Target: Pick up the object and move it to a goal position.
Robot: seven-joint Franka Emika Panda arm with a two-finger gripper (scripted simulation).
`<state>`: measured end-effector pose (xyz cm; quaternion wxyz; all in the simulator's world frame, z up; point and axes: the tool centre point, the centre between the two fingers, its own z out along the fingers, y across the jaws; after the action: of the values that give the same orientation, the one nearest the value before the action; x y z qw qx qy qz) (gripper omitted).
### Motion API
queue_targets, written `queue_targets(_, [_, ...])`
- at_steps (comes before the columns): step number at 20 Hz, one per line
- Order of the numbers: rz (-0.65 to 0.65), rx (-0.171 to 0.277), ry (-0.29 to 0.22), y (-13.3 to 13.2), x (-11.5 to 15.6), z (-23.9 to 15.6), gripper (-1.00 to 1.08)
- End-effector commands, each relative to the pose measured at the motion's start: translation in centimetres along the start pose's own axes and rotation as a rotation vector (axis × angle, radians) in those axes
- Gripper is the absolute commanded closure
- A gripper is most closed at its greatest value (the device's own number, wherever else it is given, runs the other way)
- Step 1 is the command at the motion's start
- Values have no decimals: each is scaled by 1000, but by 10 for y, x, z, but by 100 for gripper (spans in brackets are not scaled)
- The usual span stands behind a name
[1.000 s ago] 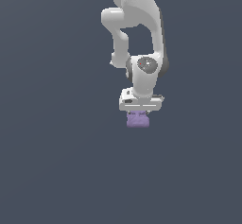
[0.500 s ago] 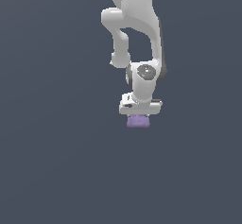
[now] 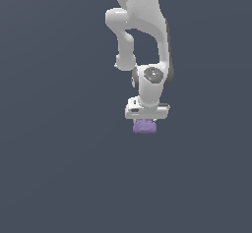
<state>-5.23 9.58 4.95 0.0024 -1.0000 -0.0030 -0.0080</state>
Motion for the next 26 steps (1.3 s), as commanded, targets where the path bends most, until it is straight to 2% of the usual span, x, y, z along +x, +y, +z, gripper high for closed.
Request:
queue_targets(1, [8,-5,-16,6,-4,12,108])
queue_targets(3, [1,0,2,1,1,0,108])
queue_targets(13, [1,0,0,-1,8,-28,108])
queue_targets(19, [2,-1,-3,-3,19,-70,108])
queue_targets(26, [4,-2,-7,-7,37,-138,108])
